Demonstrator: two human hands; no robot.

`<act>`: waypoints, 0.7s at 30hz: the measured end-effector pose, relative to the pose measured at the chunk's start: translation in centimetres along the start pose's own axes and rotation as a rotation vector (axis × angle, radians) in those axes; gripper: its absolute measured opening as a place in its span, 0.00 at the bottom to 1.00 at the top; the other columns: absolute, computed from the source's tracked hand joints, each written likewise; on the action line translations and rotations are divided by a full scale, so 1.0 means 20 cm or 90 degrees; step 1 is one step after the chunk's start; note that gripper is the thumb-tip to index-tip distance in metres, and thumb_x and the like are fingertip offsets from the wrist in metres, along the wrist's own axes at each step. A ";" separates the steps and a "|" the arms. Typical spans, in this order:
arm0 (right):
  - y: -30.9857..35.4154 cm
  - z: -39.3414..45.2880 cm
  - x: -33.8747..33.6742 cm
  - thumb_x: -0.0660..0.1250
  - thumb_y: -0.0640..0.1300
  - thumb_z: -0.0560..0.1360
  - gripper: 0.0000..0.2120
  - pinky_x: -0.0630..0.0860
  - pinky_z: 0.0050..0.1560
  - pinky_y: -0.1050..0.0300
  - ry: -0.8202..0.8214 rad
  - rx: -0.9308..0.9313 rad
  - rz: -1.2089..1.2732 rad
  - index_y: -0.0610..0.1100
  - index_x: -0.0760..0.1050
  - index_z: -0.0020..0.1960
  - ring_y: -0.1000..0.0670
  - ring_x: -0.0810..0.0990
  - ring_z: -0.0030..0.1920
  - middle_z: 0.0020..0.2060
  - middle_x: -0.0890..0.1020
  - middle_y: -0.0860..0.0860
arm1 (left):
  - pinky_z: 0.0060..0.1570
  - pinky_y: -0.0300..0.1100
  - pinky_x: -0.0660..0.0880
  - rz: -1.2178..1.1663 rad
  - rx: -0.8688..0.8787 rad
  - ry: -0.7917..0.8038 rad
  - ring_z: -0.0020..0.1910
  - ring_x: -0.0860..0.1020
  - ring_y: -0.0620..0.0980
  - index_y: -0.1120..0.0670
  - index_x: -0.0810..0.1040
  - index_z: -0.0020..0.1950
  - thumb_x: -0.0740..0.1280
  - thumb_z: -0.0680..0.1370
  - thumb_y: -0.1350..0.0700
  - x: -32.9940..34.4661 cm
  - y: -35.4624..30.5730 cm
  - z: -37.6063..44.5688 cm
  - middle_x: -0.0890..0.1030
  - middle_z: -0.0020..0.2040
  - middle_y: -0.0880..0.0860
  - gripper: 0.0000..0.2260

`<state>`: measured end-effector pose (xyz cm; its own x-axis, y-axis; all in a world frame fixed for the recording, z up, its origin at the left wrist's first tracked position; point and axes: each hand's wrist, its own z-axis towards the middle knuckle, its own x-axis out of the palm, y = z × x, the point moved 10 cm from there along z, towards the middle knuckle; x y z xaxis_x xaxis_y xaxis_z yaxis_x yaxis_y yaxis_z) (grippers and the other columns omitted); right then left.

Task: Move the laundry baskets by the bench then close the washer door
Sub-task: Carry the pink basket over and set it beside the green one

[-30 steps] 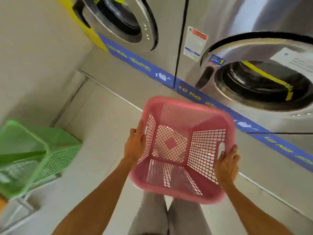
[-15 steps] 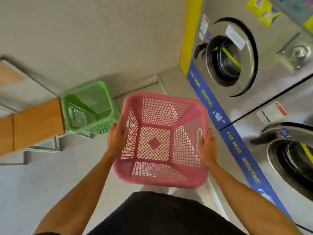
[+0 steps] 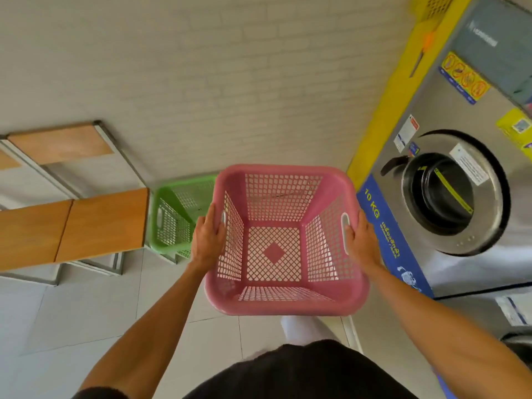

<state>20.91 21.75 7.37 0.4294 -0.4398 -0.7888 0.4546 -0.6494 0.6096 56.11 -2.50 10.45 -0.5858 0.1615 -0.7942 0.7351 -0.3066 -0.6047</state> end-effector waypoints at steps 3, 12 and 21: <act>0.07 0.24 0.05 0.52 0.62 0.82 0.28 0.73 0.45 0.50 -0.001 -0.015 -0.008 0.46 0.59 0.76 0.39 0.79 0.56 0.62 0.76 0.42 | 0.36 0.44 0.70 0.000 -0.005 -0.001 0.39 0.73 0.50 0.51 0.61 0.79 0.62 0.82 0.53 0.05 -0.01 0.20 0.74 0.51 0.56 0.26; 0.16 1.19 0.40 0.62 0.51 0.81 0.19 0.72 0.40 0.54 0.043 -0.046 -0.036 0.42 0.67 0.68 0.41 0.80 0.47 0.52 0.78 0.42 | 0.40 0.46 0.73 0.021 -0.070 0.012 0.43 0.74 0.51 0.53 0.60 0.79 0.63 0.82 0.53 0.41 0.07 0.89 0.76 0.57 0.60 0.26; -0.06 1.80 0.98 0.64 0.52 0.77 0.17 0.74 0.33 0.52 0.113 0.001 -0.138 0.47 0.68 0.63 0.44 0.79 0.38 0.47 0.80 0.44 | 0.40 0.47 0.74 0.060 -0.139 0.193 0.44 0.74 0.52 0.50 0.49 0.81 0.65 0.76 0.58 1.08 0.43 1.34 0.69 0.60 0.60 0.37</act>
<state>0.65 -8.32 -11.62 0.4528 -0.1754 -0.8742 0.5495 -0.7173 0.4285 40.69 -26.78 -10.26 -0.4084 0.4229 -0.8089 0.8553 -0.1323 -0.5010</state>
